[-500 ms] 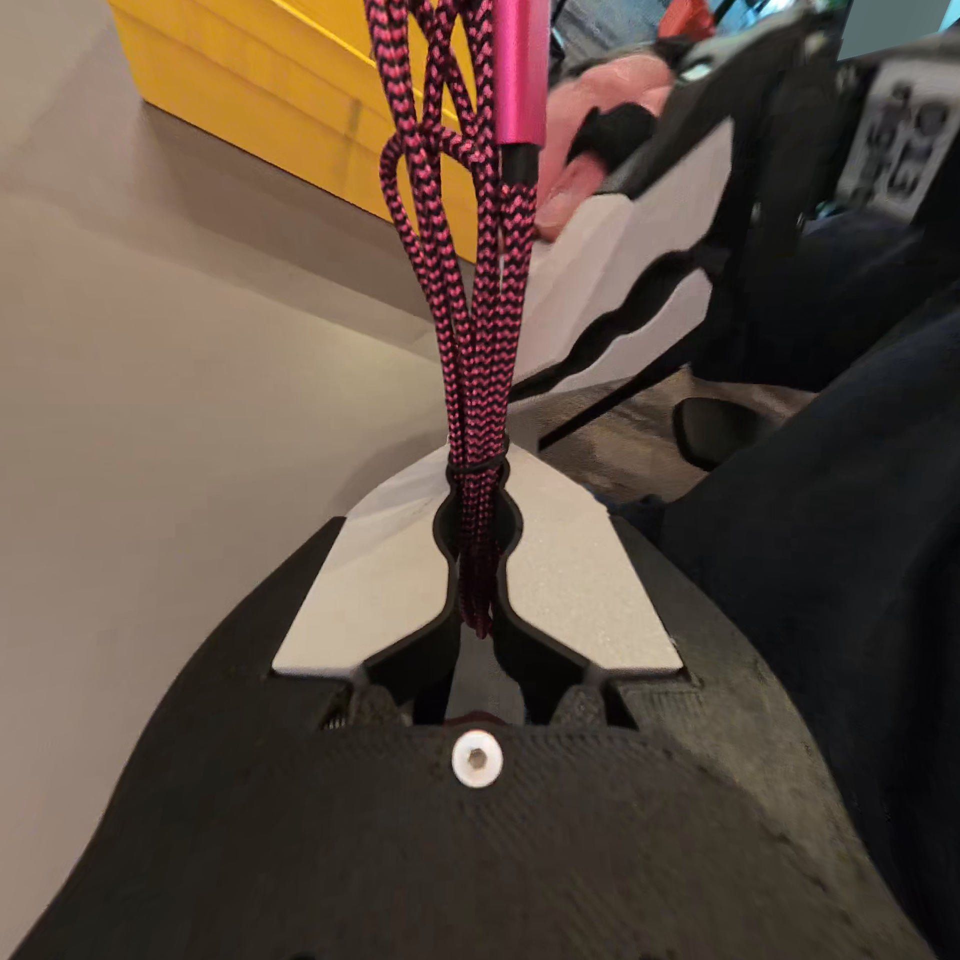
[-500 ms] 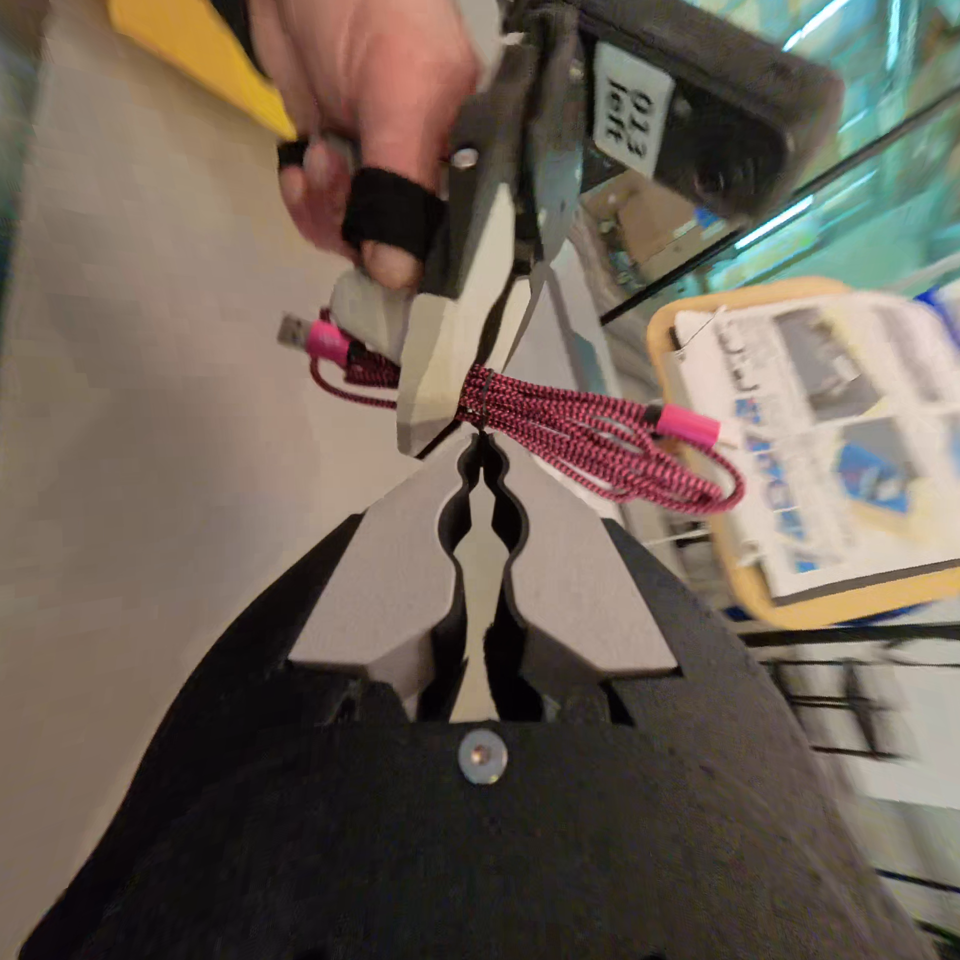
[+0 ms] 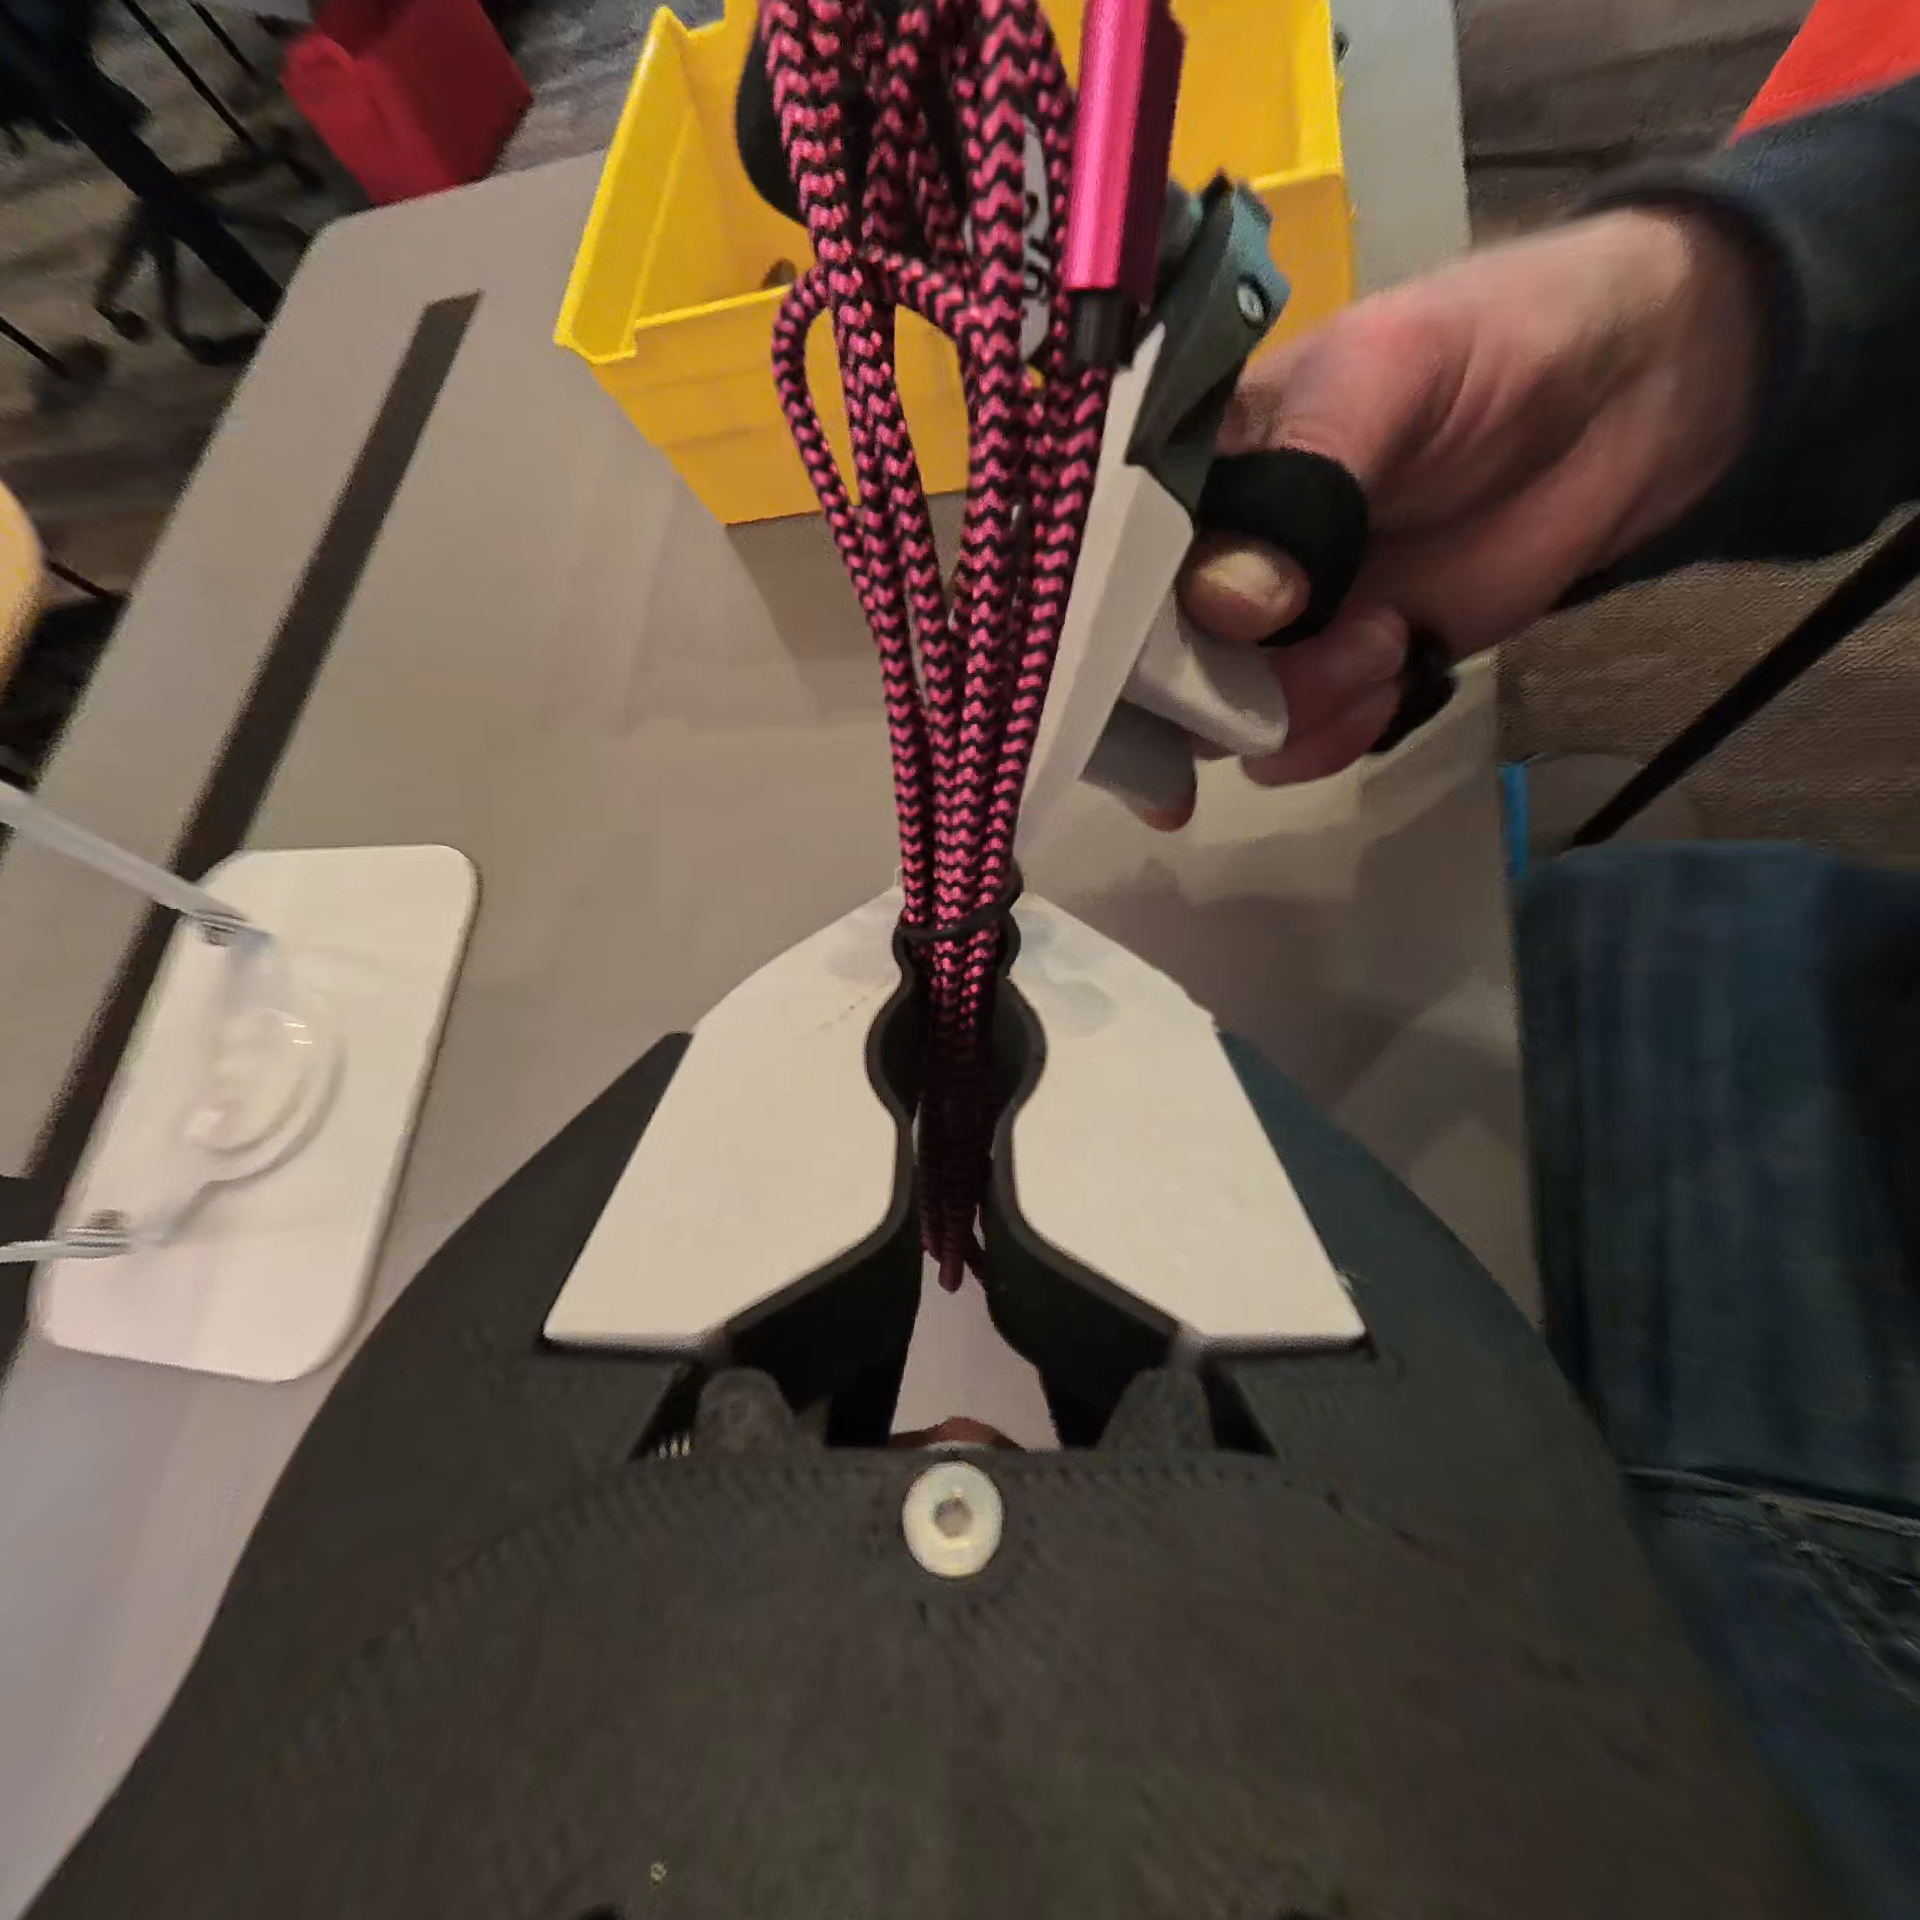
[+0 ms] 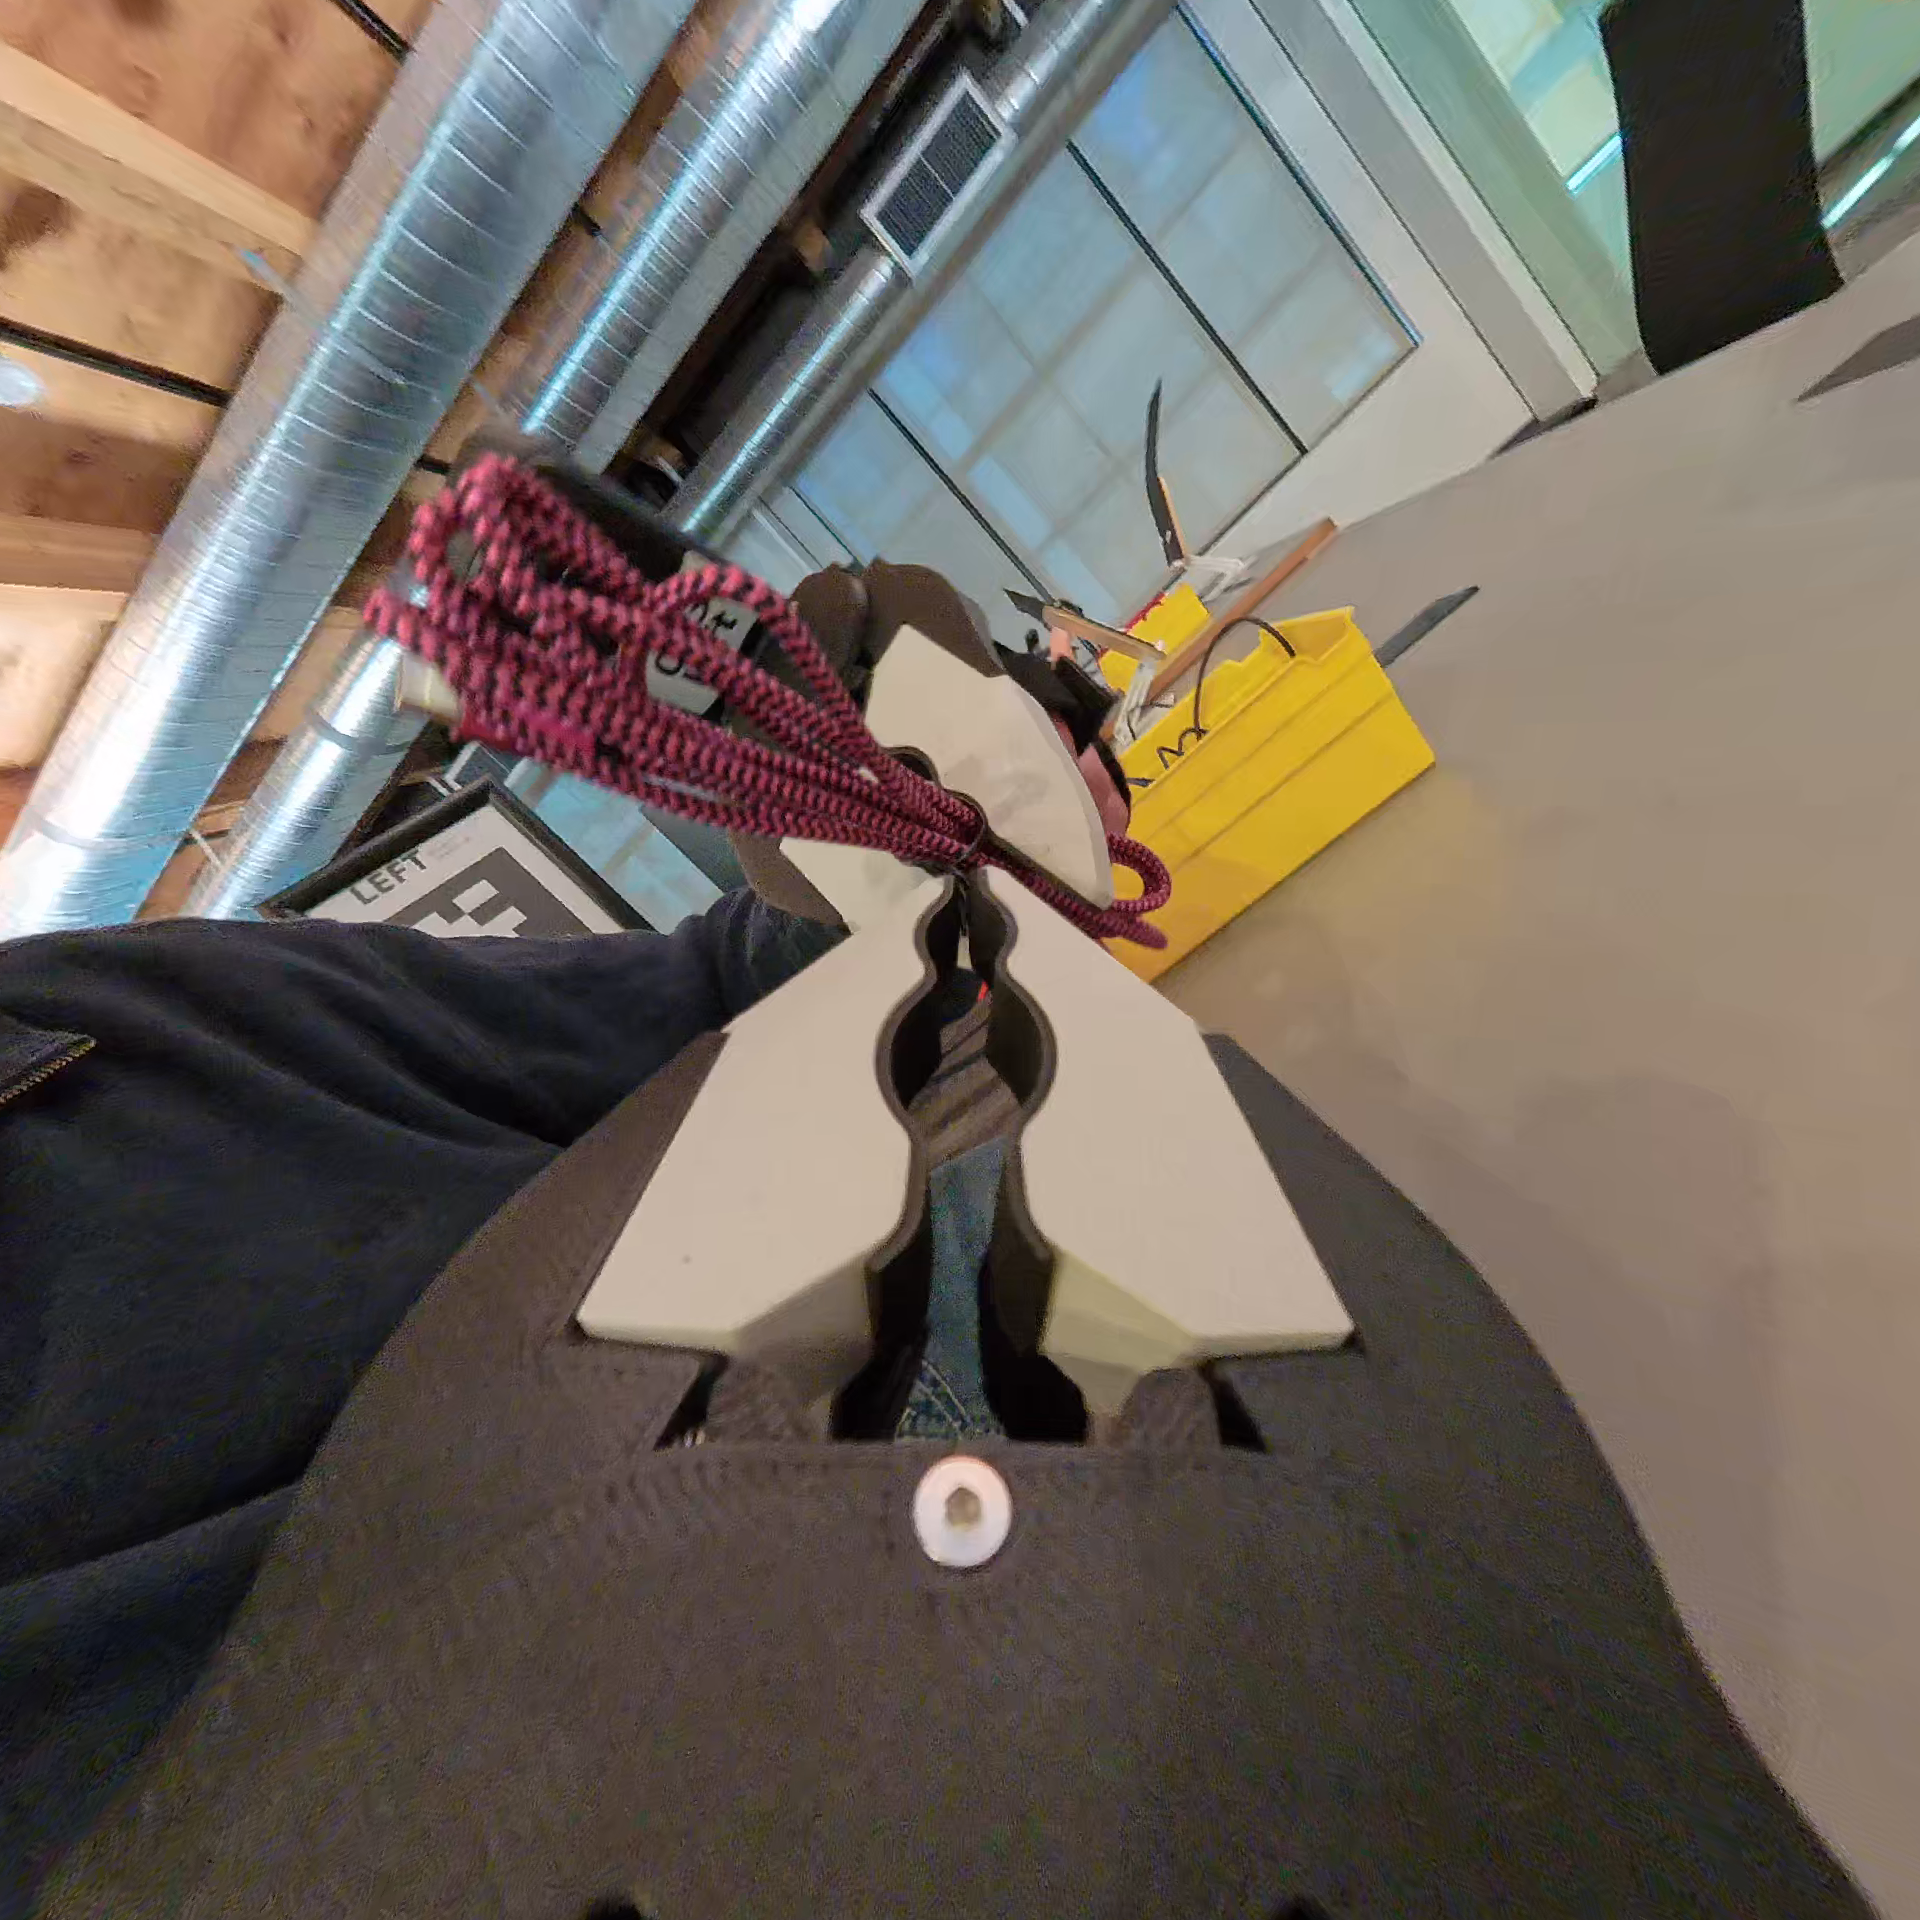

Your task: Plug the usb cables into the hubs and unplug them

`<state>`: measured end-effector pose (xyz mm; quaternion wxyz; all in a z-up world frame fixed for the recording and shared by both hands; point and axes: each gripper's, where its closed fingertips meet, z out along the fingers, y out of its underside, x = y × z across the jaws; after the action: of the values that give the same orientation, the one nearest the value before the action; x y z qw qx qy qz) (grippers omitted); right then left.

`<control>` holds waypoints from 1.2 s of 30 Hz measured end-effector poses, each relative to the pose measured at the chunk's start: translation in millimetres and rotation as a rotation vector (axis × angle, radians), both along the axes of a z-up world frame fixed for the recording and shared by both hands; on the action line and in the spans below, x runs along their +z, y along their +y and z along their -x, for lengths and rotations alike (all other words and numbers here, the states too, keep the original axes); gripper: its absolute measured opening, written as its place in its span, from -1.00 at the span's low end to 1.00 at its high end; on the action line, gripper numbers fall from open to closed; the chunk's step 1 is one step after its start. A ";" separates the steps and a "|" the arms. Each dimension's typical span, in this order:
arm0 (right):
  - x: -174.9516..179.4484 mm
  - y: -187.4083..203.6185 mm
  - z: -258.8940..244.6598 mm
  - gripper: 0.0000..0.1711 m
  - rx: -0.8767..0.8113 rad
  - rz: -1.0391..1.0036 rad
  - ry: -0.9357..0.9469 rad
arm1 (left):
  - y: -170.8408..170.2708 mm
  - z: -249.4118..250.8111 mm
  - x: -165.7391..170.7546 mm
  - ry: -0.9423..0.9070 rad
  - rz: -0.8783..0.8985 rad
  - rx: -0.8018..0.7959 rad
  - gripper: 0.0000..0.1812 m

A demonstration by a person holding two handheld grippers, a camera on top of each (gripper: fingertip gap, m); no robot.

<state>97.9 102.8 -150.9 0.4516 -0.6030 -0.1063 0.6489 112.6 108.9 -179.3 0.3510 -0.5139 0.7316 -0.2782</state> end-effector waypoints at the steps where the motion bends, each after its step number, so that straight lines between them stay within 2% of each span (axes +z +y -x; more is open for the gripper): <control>1: 0.8 -0.1 0.0 -1.00 -0.019 -0.034 -0.001 | -1.7 0.1 1.8 -0.010 0.078 0.006 -0.92; 3: -1.6 -0.4 0.2 -0.94 -0.087 -0.145 -0.136 | -4.9 2.0 2.7 -0.015 0.244 0.011 -0.92; 6: -12.0 4.0 -7.4 -0.84 -0.251 -0.407 -0.596 | -8.4 6.9 3.4 0.009 0.465 0.013 -0.92; 9: -1.0 0.7 -10.5 -0.73 -0.362 -0.720 -0.965 | -12.4 8.6 9.9 0.018 0.652 0.001 -0.92; 12: 10.3 -0.1 -13.5 -0.72 -0.487 -1.045 -1.317 | -16.0 8.5 11.9 0.044 0.774 -0.007 -0.92; 17: 1.3 2.1 -11.5 -0.81 -0.477 -1.364 -1.745 | -23.0 9.2 12.6 0.081 0.907 -0.028 -0.92; 23: 1.2 -5.5 0.1 -0.83 -0.446 -1.588 -1.838 | -31.5 10.4 8.1 0.138 0.975 -0.044 -0.92; 29: -4.2 -5.9 1.9 -0.96 -0.396 -1.670 -1.900 | -39.3 10.5 3.4 0.190 0.986 -0.064 -0.92; 34: -4.1 -6.4 0.6 -1.00 -0.394 -1.666 -1.917 | -40.5 9.2 2.9 0.192 0.996 -0.065 -0.92; 36: -5.6 -5.1 -3.1 -1.00 -0.383 -1.588 -1.918 | -40.1 8.4 0.8 0.192 0.983 -0.058 -0.92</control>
<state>101.0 97.7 -156.6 0.5169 -0.3992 -0.6621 -0.3674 104.2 68.8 -178.5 -0.0094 -0.6214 0.5570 -0.5509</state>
